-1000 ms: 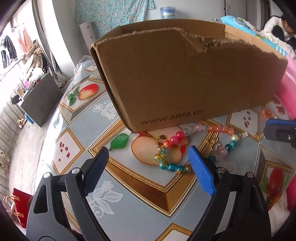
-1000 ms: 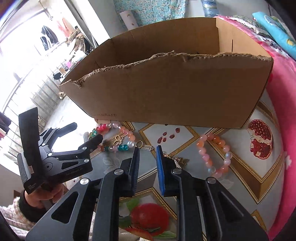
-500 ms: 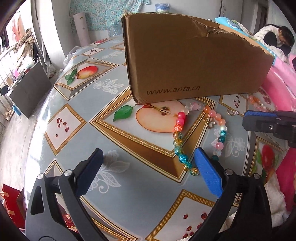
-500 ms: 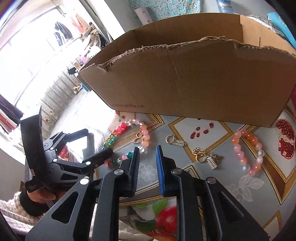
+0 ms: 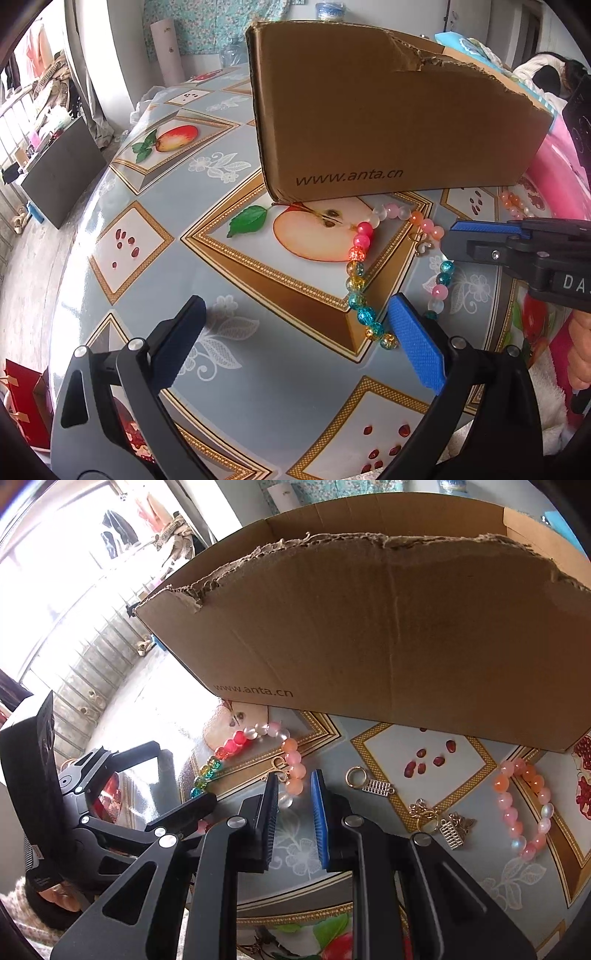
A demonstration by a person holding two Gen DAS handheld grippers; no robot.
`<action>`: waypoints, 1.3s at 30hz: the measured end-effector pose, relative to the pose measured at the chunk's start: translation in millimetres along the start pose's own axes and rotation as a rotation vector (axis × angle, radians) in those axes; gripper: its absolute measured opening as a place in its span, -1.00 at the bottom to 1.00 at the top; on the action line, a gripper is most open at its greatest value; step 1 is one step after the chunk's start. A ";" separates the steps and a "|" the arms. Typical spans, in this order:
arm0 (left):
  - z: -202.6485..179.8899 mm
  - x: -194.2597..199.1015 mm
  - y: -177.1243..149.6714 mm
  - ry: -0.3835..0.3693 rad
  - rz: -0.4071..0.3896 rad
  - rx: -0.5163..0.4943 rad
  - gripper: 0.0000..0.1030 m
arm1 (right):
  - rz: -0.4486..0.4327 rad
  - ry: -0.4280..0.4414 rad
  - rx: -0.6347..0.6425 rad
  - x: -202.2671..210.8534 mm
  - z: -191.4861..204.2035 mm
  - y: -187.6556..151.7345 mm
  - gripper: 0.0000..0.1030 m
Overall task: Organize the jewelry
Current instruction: 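Close the left tool on the multicolour beaded bracelet, then lift the bracelet with the left tool into the box and open it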
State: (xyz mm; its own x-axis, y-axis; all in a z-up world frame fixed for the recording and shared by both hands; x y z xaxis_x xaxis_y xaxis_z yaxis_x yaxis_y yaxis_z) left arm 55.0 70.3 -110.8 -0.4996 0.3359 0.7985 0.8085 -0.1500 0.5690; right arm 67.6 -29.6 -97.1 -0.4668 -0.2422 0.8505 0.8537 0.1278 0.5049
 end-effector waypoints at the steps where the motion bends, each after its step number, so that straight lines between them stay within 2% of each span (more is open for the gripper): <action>1: -0.7 0.4 1.1 -0.002 0.000 -0.002 0.87 | -0.002 -0.005 0.004 -1.4 3.3 1.7 -0.65; 5: -1.2 2.9 4.7 0.001 -0.009 -0.012 0.86 | 0.006 -0.012 0.012 -3.3 9.1 0.7 -0.73; 8: -4.9 11.7 15.1 -0.044 -0.070 -0.021 0.86 | 0.007 -0.011 0.006 -3.0 8.7 -0.4 -0.77; 11: -14.4 12.5 26.5 -0.084 -0.089 -0.051 0.83 | 0.009 -0.007 -0.015 -3.1 5.3 -1.2 -0.79; 12: -17.2 11.4 29.0 -0.090 -0.088 -0.065 0.77 | 0.010 -0.006 -0.023 -3.1 4.1 -1.2 -0.80; 13: -20.5 9.8 31.1 -0.096 -0.085 -0.079 0.58 | 0.010 -0.007 -0.029 -2.7 2.7 -1.5 -0.81; 15: -25.0 3.8 33.7 -0.110 -0.063 -0.093 0.39 | 0.010 -0.008 -0.035 -2.6 0.2 -2.1 -0.81; 19: -27.7 -11.2 31.6 -0.126 -0.008 -0.083 -0.10 | 0.011 0.000 -0.045 -4.3 -6.2 -3.6 -0.81; 28: -41.9 -22.7 33.8 -0.093 0.039 -0.140 -0.69 | 0.010 -0.009 -0.005 -7.2 -2.1 0.8 -0.80; 31: -44.5 -25.8 36.2 -0.087 0.042 -0.140 -0.83 | 0.002 -0.022 0.009 -7.6 -1.0 0.5 -0.80; 36: -47.9 -27.6 37.3 -0.084 0.027 -0.135 -0.83 | -0.012 -0.022 0.016 -5.2 -2.5 0.1 -0.81; 39: -48.0 -25.9 37.0 -0.110 0.013 -0.112 -0.84 | 0.000 0.014 -0.008 -5.1 -2.3 0.9 -0.81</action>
State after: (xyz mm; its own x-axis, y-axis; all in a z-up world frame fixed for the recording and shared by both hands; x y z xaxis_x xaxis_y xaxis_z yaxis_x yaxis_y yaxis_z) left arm 82.9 11.3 -101.0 -0.4470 0.4322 0.7832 0.7722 -0.2555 0.5817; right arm 71.3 -30.5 -101.4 -0.4632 -0.2557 0.8486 0.8556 0.1205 0.5034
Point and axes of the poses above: each gripper's, at about its wrist camera, not at the fingertips, and x roughly against the way its jaws point, z to its left, y to its top, the point moved 8 cm from there along -x, roughly the way its jaws point, and after that the axes turned 15 degrees about -y, right-handed, at the moved point
